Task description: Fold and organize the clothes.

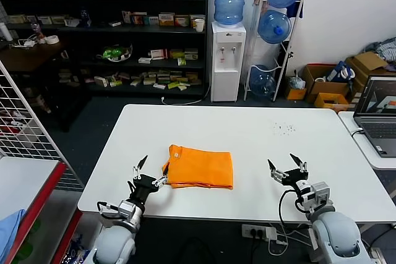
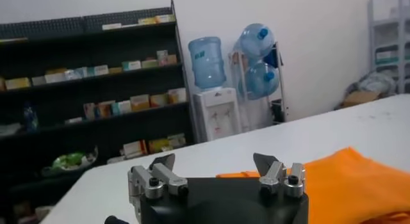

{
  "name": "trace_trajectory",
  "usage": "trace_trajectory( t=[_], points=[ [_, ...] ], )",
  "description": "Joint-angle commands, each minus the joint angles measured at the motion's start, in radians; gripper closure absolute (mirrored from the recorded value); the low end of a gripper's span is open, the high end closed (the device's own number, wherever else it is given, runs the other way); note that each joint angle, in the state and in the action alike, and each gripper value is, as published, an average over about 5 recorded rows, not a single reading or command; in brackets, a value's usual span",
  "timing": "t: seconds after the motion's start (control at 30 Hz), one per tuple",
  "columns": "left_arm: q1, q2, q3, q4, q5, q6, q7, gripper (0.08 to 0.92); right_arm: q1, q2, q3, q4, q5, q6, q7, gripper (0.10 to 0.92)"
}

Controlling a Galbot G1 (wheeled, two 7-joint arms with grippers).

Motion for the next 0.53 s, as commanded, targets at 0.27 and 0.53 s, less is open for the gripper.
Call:
trace_trajectory(
  t=[0.27,0.53],
  points=[
    [0.073,-0.004,-0.199,-0.044,0.112,0.005,0.077,0.177,-0.027,0.151,0.198,0.035,-0.118,-0.048,-0.085,0.203],
    [0.076,-0.001,-0.200,-0.048,0.101,0.010,0.076,0.177,-0.032,0.153,0.193,0.038,-0.111,-0.049,-0.087,0.203]
  ],
)
